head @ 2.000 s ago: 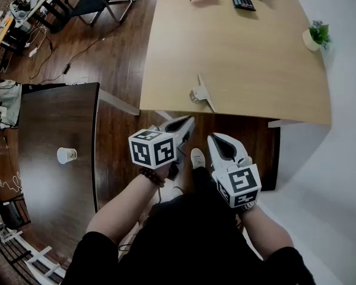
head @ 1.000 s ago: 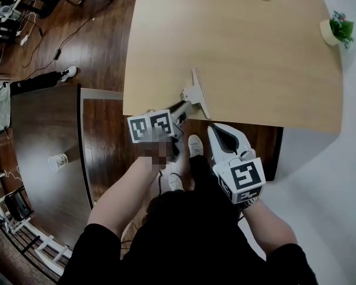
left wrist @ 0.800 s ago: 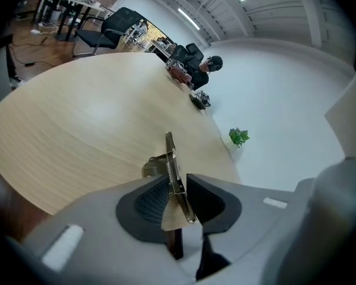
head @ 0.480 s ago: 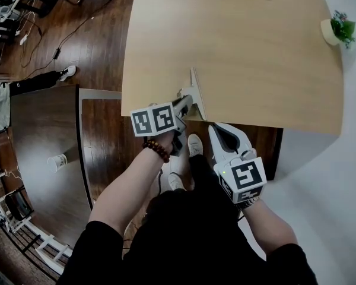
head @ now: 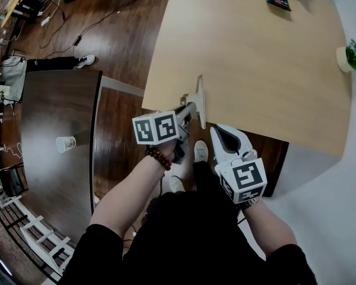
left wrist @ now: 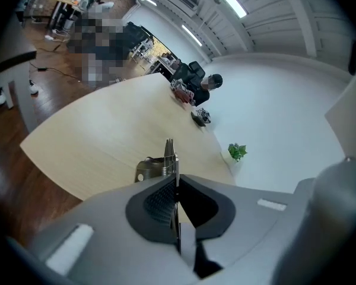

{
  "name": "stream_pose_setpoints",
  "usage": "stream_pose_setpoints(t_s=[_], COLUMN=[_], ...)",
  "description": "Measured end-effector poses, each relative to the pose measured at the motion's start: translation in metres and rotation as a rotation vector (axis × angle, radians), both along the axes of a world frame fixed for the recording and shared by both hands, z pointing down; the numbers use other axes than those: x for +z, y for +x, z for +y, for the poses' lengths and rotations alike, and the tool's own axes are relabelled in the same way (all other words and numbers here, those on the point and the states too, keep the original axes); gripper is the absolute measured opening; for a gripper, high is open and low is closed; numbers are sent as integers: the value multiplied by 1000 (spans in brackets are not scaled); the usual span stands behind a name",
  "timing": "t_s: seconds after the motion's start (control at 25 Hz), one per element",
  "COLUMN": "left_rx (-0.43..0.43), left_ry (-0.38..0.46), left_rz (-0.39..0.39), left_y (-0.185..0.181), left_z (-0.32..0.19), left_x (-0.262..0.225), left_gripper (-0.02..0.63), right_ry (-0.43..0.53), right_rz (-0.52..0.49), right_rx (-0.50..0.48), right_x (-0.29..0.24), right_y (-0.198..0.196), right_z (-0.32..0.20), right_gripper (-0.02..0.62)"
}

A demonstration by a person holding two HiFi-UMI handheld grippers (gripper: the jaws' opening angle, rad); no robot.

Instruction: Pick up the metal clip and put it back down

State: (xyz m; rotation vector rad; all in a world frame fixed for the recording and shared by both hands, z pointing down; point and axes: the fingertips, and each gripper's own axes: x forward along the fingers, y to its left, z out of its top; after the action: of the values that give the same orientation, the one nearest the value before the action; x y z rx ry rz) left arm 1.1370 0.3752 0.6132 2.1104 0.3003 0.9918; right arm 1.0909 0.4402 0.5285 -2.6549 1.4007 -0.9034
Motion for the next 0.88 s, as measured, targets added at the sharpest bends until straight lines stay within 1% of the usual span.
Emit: stream_pose_setpoints(t_s=[0.24,0.4,0.48,0.6,0.68,0.88], left_rx=[-99,-202,-241,-273,-290,-305], left_ry=[7,43,56,61,61,35], left_rz=[46,101,123,141,166,244], left_y=[-31,-53,-67,-92,-102,-121], left_z=[-39,-73,-84,-95,-101,-101], left_x=[-35,-59,-68,-81,-93,-122], left_gripper=[20,20,20,20,20,20], right_ry=[27,49,57,69,77,86], right_rz=[24,55,70,91,107,135], right_rx=[-117,-238,-287,-333,-355,-374], right_x=[-20,-34,-38,-47,-55,-69], right_y=[-20,-34,-45,-63,-71,-85], right_z=[-40,-71,-83,-97,-104,-103], right_gripper=[-8,-8,-8,-8,-8,-8])
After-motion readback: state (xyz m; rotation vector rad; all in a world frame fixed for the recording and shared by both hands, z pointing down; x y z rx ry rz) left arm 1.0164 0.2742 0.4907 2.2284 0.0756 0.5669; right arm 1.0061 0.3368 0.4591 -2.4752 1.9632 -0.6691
